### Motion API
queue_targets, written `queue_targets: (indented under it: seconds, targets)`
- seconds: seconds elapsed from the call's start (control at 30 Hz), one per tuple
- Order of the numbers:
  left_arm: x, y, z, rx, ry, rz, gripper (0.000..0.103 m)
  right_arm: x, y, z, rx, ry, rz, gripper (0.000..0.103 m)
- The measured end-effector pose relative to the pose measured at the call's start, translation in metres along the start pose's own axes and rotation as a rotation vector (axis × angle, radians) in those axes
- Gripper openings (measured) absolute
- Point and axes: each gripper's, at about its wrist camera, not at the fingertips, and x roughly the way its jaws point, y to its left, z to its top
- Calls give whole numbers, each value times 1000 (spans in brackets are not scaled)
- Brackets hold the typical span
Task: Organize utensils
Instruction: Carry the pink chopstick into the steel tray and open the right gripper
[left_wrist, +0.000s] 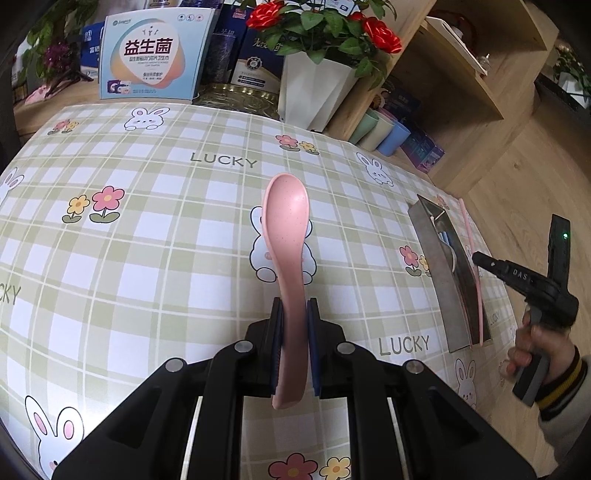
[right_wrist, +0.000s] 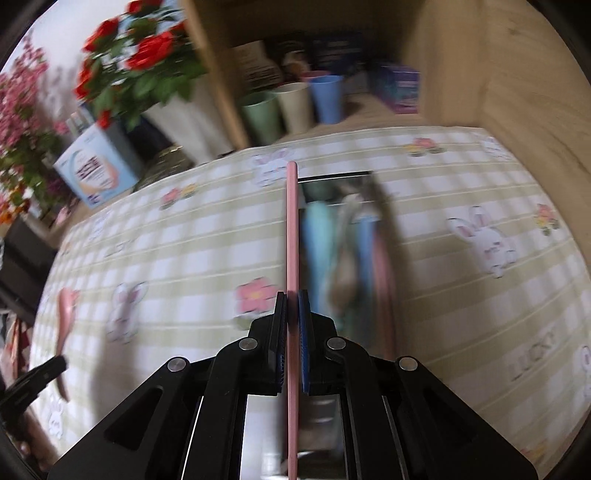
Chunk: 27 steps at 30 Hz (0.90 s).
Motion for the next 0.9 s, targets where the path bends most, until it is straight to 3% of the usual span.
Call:
queue_targets:
  seconds: [0.3, 0.9]
  targets:
    - [2, -14, 1, 33, 12, 9, 12, 22, -33, -1, 25, 42, -84, 6]
    - [9, -35, 3, 75, 55, 10, 12, 29, -39, -9, 46, 69, -66, 7]
